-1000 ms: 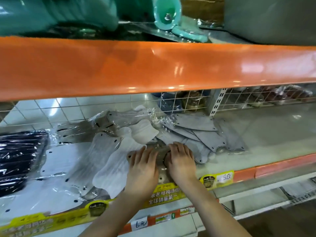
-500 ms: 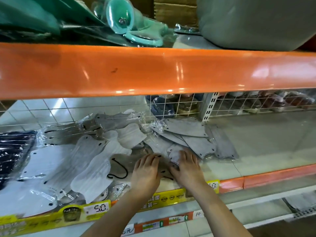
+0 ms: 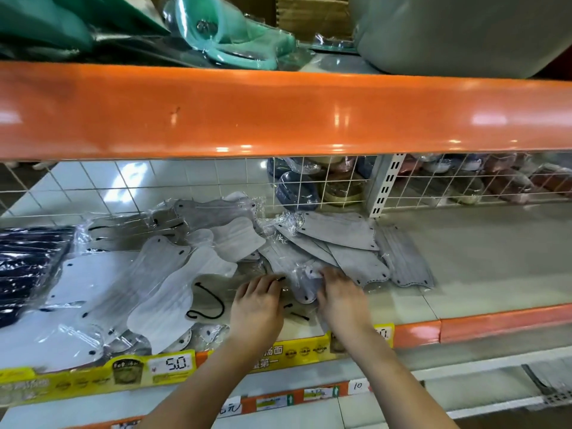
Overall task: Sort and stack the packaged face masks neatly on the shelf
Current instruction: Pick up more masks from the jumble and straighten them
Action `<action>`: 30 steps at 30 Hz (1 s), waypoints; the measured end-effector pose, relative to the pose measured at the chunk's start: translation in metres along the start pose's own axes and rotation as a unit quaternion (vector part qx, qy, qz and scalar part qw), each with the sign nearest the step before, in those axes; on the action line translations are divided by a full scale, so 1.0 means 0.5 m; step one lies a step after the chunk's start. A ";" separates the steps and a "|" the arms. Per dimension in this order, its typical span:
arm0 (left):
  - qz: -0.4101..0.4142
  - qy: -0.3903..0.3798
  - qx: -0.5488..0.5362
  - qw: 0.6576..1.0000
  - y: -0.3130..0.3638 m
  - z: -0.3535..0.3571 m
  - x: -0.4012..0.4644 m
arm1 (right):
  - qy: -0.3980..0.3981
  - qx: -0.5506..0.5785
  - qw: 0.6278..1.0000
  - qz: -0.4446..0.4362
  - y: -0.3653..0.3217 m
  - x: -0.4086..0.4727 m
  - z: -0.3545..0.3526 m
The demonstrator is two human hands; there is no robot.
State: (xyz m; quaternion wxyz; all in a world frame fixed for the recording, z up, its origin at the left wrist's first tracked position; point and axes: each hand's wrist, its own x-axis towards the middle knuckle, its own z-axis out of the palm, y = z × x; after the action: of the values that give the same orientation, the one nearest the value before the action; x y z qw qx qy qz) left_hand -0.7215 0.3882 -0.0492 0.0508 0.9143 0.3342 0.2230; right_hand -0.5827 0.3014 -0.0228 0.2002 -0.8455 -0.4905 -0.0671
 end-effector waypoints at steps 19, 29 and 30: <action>-0.223 -0.006 -0.493 0.841 0.036 -0.103 0.021 | 0.118 0.828 0.491 0.243 -0.025 0.061 -0.099; -0.301 -0.093 -0.446 0.838 -0.033 -0.117 0.050 | 0.085 0.819 0.461 0.331 0.002 0.034 -0.036; -0.286 -0.098 -0.425 0.853 -0.035 -0.119 0.047 | 0.087 0.808 0.472 0.341 0.005 0.033 -0.028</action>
State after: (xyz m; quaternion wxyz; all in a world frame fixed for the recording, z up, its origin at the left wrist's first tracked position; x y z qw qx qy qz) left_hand -0.7421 0.4134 0.0085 0.5289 0.6845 0.4468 0.2282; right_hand -0.5711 0.3080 -0.0054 0.8437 -0.3987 0.0195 0.3590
